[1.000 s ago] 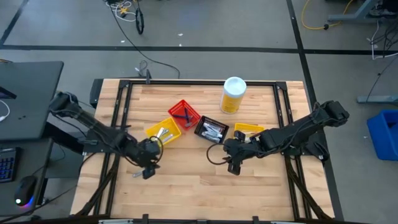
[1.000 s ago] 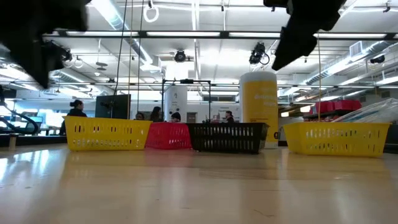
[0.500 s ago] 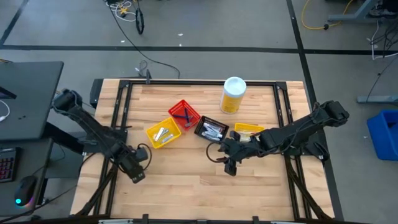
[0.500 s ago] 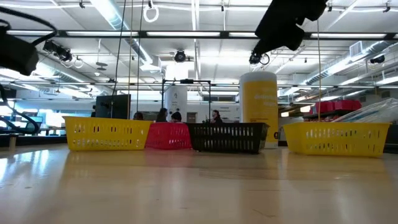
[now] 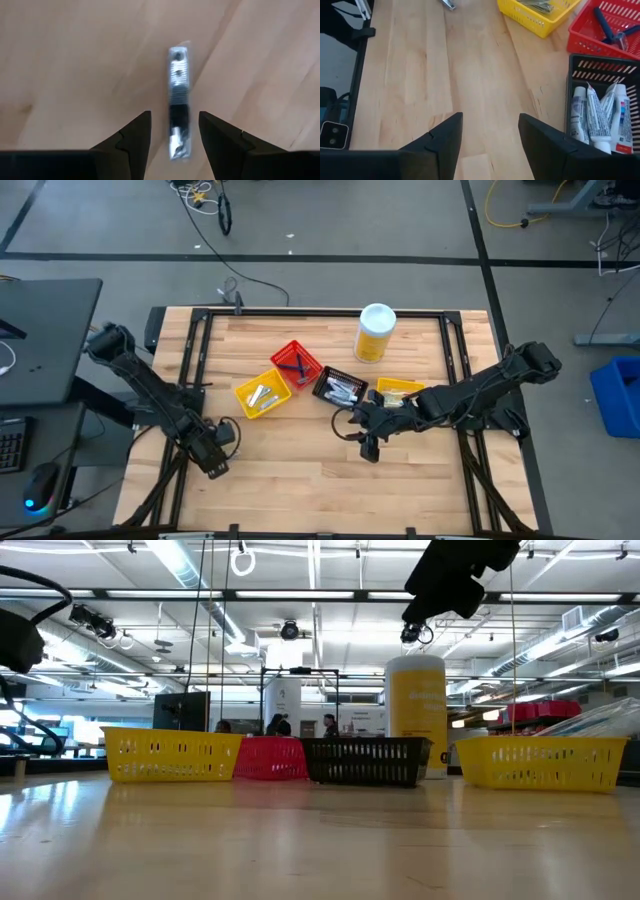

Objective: Pick & Place Travel size toiletries
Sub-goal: Put the nail cutter into the left yellow bin

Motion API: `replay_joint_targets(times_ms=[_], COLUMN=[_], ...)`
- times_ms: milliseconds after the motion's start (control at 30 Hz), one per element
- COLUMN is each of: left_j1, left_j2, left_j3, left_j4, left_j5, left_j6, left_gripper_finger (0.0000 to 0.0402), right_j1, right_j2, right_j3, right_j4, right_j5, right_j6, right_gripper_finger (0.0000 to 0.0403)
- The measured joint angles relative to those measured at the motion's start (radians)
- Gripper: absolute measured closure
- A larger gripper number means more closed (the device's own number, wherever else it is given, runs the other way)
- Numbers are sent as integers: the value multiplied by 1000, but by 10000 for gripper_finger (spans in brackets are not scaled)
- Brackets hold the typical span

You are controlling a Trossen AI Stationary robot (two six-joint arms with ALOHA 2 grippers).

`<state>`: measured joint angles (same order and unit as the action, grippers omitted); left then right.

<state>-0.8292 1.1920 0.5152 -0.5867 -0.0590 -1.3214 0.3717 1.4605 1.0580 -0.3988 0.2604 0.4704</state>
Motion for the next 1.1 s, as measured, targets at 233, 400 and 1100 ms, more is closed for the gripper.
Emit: replay_joint_targets(times_ms=[233,400,1100], left_j1=[-20,-22,-7], left_j2=[133,157,165], left_j3=[8,21,132], left_j4=[67,31,14], left_j5=[22,15,-305], left_j6=[-1,-7,27], left_gripper_finger=[228,228,348], right_j1=[0,0,0], right_j2=[0,0,9], right_j3=[0,0,0], right_j4=[0,0,25], right_j5=[0,-1,-1], right_j6=[-16,-16,-16], right_gripper_finger=[203,209,221])
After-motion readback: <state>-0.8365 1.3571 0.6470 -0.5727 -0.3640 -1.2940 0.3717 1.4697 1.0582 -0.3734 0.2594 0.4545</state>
